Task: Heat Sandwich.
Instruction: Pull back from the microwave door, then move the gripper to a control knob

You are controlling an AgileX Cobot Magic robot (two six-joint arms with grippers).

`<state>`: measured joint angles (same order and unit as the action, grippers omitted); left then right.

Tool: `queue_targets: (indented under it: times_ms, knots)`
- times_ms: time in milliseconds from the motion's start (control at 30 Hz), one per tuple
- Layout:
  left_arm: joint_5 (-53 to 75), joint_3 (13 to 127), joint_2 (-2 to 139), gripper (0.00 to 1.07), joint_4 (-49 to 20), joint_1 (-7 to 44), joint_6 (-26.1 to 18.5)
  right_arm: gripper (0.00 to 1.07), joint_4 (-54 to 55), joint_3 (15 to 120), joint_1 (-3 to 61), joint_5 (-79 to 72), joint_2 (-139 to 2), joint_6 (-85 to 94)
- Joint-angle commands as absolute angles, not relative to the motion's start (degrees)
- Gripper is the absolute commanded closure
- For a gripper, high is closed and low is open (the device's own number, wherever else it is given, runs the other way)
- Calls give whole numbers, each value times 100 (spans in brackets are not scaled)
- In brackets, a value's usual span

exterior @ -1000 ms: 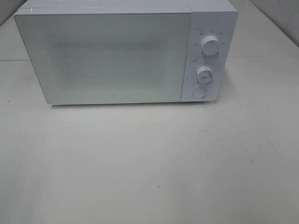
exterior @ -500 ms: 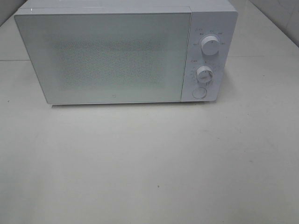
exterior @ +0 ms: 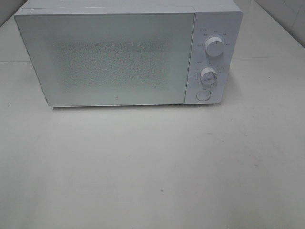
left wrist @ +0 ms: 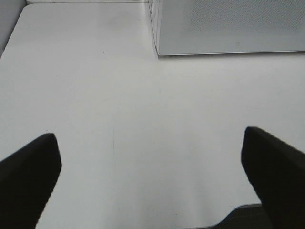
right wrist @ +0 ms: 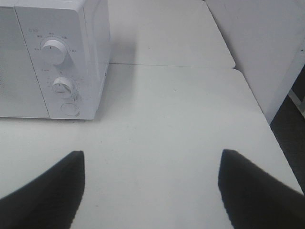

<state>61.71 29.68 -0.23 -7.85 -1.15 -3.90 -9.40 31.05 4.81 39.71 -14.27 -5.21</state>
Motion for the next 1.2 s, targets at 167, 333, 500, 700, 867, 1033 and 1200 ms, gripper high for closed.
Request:
queue_targets:
  times_ms: [167, 333, 500, 700, 867, 1033, 1200]
  knots:
    - [6148, 2962, -120, 9, -831, -143, -367, 32, -997, 3157, 441, 3243, -2143, -567]
    - [6148, 2962, -120, 9, -831, -143, -367, 32, -991, 3157, 441, 2796, -2636, -567]
    - [6148, 2962, -120, 9, -831, -143, -367, 32, -997, 3157, 441, 2269, -3146, -567]
    - [6148, 2962, -120, 9, -831, -143, -367, 32, -997, 3157, 441, 1558, -3776, -567]
    - [6148, 2962, -120, 9, -831, -143, -367, 32, -997, 3157, 441, 814, -4377, -567]
    - [6148, 2962, -120, 9, -831, -143, -367, 32, -997, 3146, 441, 195, -4830, -567]
    - [6148, 2962, -120, 9, -831, -143, -367, 32, -997, 2842, 441, -785, -5254, -567]
